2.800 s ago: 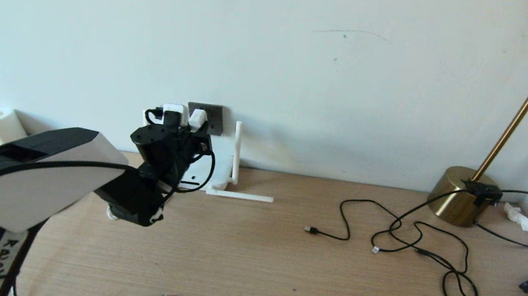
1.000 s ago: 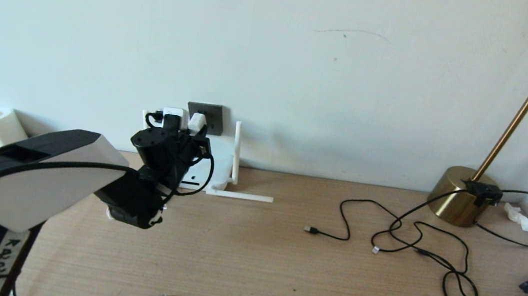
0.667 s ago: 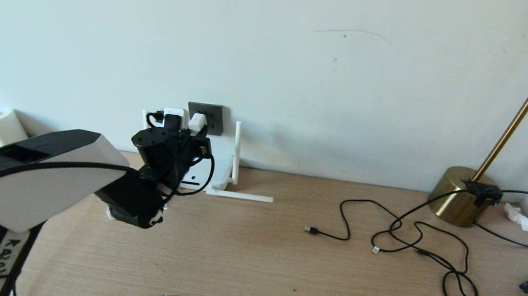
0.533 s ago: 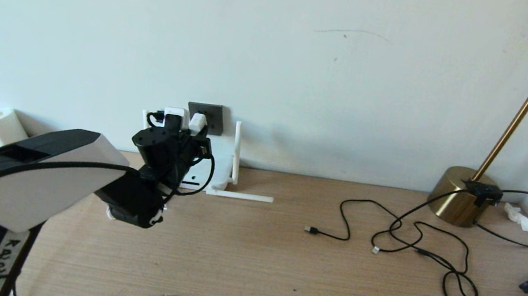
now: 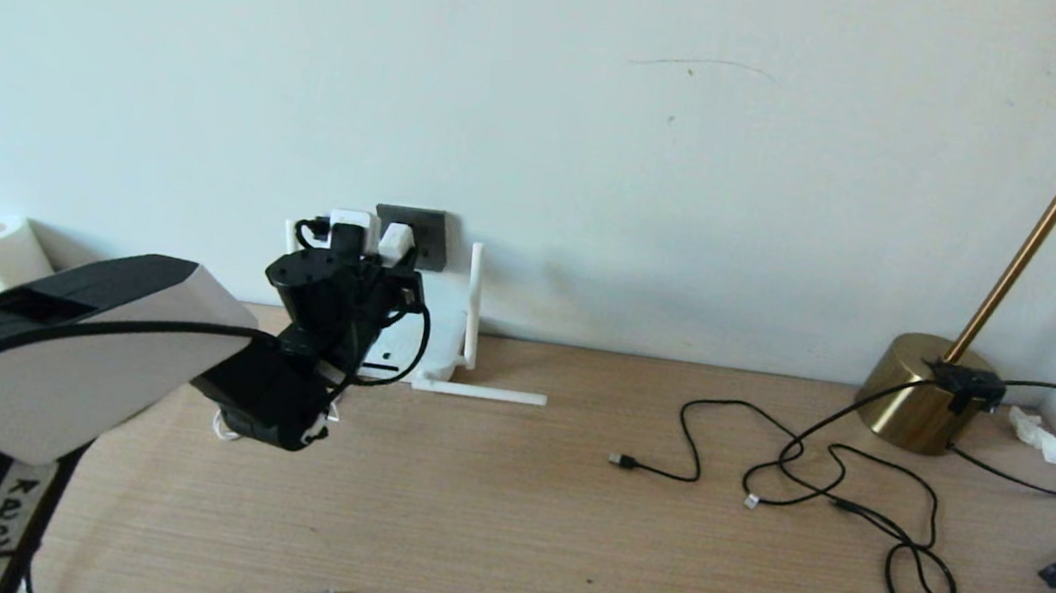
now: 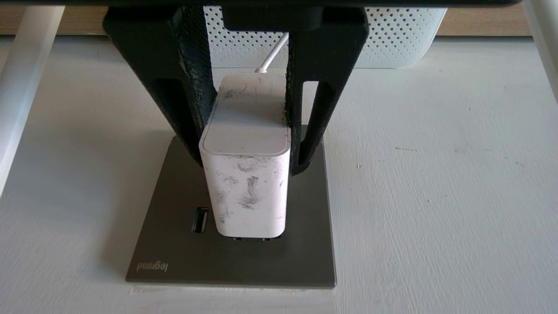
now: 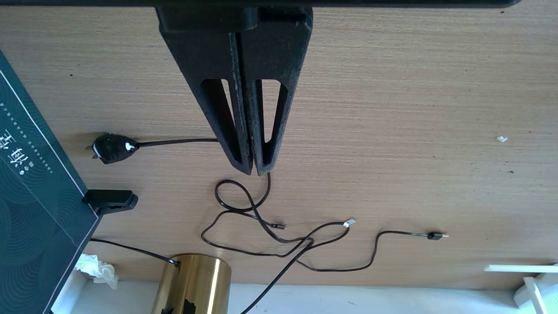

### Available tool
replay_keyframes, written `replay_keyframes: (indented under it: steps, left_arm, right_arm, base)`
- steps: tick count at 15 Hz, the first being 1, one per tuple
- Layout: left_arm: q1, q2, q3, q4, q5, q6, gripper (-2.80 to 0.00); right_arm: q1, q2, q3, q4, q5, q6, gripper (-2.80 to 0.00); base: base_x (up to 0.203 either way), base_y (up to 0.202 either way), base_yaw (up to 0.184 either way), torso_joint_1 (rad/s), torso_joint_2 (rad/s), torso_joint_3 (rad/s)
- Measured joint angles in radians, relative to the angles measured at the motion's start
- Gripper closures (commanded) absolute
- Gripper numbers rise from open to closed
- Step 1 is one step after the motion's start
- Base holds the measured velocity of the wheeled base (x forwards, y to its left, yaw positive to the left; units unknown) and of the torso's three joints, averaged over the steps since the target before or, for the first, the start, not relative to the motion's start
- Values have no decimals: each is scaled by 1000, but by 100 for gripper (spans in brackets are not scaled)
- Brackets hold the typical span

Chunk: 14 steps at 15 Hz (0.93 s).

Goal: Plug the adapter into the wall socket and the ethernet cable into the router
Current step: Plug plug into socket

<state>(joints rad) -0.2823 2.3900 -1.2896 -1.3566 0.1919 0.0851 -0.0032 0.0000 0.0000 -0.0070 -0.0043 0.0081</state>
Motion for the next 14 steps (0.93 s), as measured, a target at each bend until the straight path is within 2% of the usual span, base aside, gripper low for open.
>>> replay_keyframes:
  steps: [14]
  left_arm:
    - [0,-8,-33,35,2,0,0]
  right_arm:
    - [0,0,0,0,0,0,0]
  base:
    - [0,0,0,0,0,0]
